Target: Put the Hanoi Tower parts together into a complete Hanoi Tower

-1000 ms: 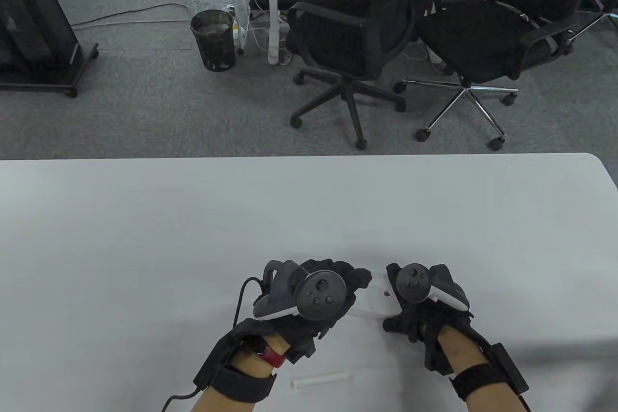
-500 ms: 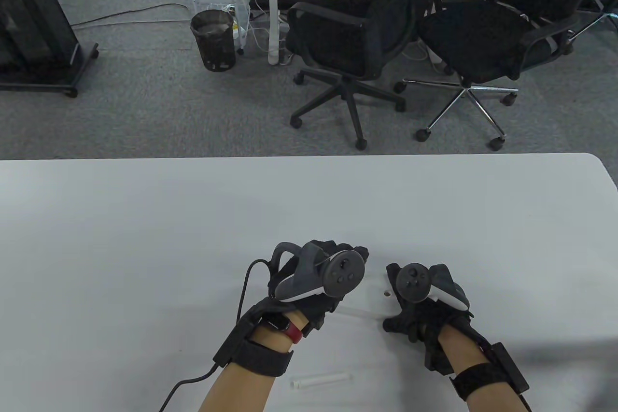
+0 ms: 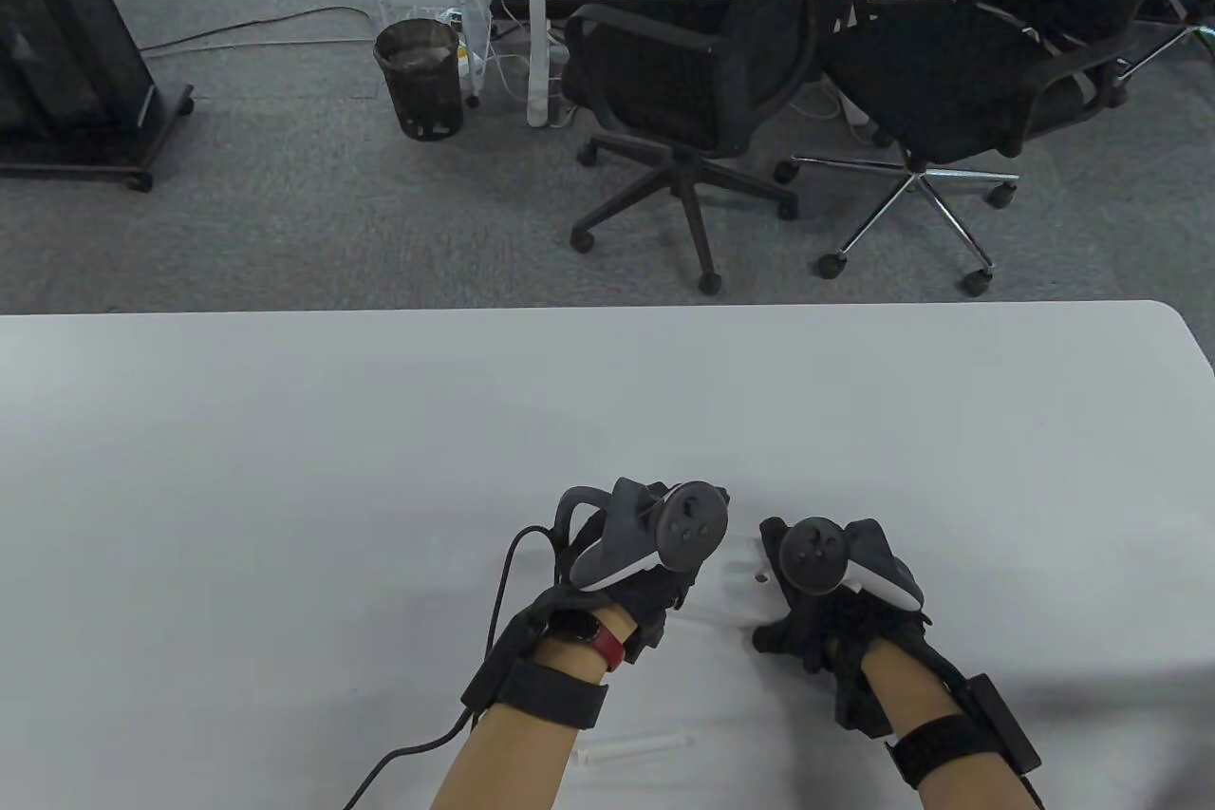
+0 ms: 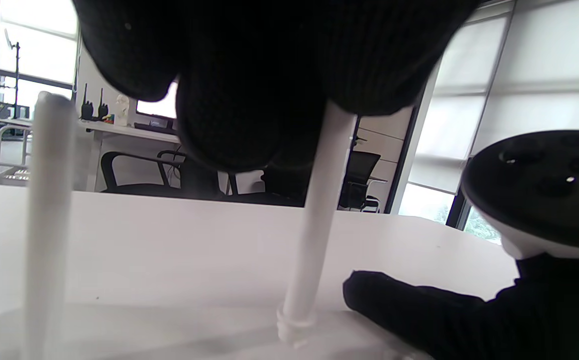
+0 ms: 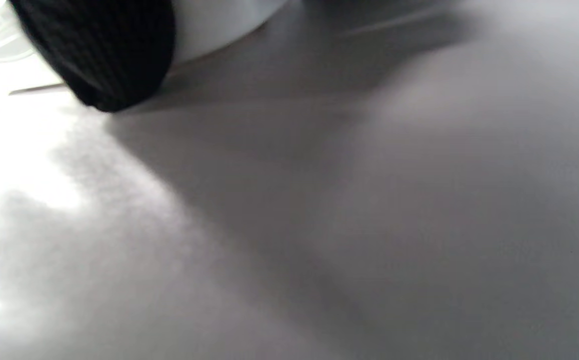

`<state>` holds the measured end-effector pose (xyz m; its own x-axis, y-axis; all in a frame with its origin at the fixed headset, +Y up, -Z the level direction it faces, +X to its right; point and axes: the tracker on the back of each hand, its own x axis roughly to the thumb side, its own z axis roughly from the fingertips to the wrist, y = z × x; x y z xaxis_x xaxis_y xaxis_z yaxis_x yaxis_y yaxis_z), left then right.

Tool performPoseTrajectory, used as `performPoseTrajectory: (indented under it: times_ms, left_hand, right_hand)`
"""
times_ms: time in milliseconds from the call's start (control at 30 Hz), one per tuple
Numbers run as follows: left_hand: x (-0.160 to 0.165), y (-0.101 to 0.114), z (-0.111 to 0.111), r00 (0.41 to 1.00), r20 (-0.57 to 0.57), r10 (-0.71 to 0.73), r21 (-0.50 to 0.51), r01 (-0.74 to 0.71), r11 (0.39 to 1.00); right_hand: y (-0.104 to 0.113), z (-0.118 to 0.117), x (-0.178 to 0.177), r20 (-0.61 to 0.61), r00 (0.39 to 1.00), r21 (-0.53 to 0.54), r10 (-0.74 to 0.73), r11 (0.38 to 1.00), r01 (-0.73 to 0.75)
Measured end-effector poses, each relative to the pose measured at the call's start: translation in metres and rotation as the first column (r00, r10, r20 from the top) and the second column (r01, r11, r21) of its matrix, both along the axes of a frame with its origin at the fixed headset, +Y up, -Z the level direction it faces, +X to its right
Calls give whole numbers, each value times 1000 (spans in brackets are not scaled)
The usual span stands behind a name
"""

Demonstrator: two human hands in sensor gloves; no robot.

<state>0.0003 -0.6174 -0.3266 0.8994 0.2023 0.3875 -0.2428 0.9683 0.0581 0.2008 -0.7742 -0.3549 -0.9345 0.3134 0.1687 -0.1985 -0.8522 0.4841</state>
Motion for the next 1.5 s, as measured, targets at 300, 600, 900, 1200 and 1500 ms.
performPoseTrajectory:
  times_ms: [300,600,900,1200,1500]
  left_hand:
    - [4,-10,-2,998,-31,-46,11,47,999]
    - [6,-12,-2,996,-33,-86,26,86,996]
    - [16,-12,-1,967,-100,-236,30,240,970]
    - [21,-13,0,959,-82,-273,-20,272,962]
    - [-2,6,15,996,-75,-44,-117,35,992]
  right_hand:
    - [1,0,0,0,1000,-2,5,1000,-5]
    - [1,0,0,0,1000,0,3,1000,-3]
    - [1,1,0,1,1000,1,0,1000,0]
    - [0,1,0,3,1000,1,-2,1000,2]
    - [0,1,0,5,1000,-2,4,1000,-4]
